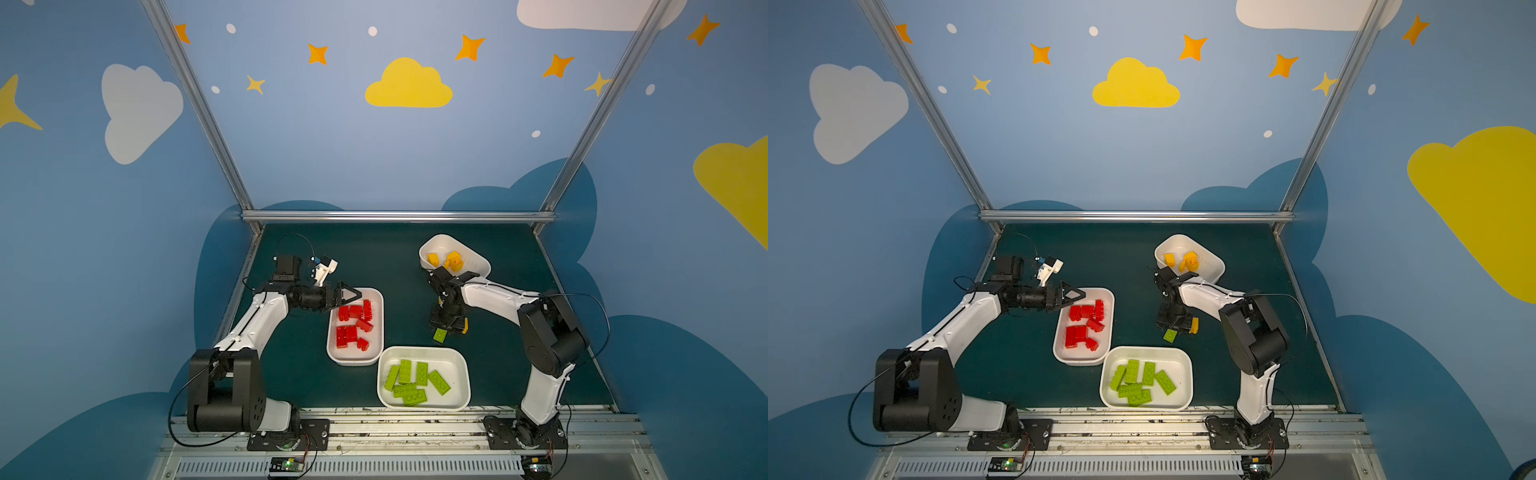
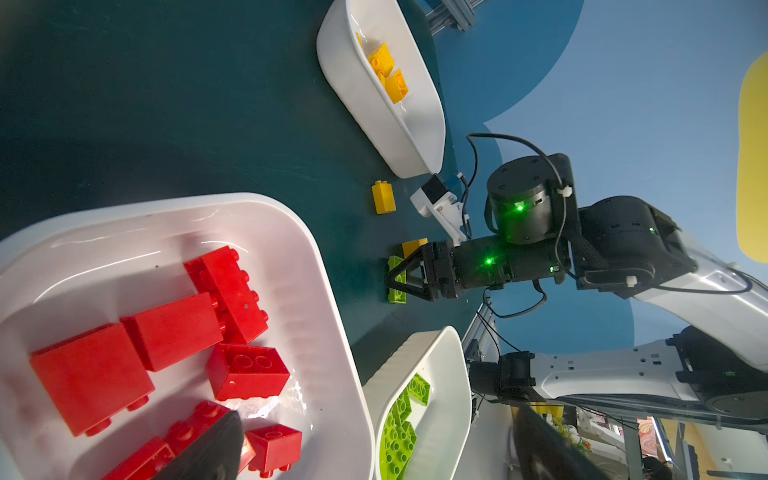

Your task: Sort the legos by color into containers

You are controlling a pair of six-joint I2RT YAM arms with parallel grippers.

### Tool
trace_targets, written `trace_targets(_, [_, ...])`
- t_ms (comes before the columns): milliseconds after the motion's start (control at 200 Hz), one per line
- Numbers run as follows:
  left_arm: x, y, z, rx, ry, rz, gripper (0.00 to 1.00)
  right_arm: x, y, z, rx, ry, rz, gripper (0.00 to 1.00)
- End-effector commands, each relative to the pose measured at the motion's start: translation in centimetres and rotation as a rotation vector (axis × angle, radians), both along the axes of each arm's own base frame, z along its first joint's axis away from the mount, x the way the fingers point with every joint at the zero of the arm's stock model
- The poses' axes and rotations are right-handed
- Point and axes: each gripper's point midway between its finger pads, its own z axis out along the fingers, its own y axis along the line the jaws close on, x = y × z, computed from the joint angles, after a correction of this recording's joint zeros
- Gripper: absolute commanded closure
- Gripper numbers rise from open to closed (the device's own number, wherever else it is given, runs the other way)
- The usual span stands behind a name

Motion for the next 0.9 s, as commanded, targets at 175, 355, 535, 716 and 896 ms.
trace_targets(175, [-0.1, -0.2, 0.1, -0.012, -0.009, -0.022, 0.0, 0.6, -0.2, 1.3, -0.039, -0.046, 0.074, 0.82])
trace_targets(355, [-0.1, -0.3, 0.1, -0.013, -0.011, -0.023, 0.0, 0.4, 0.0, 6.9, -0.051, -0.159, 0.222, 0.83])
trace_targets(535, [0.0, -0.2, 0.3, -0.011, -0.017, -0.021, 0.01, -3.2, 0.2, 11.2, -0.014, -0.185, 0.471, 0.79])
trace_targets(716, [0.0, -0.2, 0.5, -0.012, -0.024, -0.02, 0.01, -10.4, 0.3, 12.3, 0.015, -0.112, 0.702, 0.78])
trace_targets(896, [-0.1, -0.2, 0.5, -0.01, -0.021, -0.021, 0.0, -15.3, 0.1, 9.8, 0.061, 0.003, 0.759, 0.76])
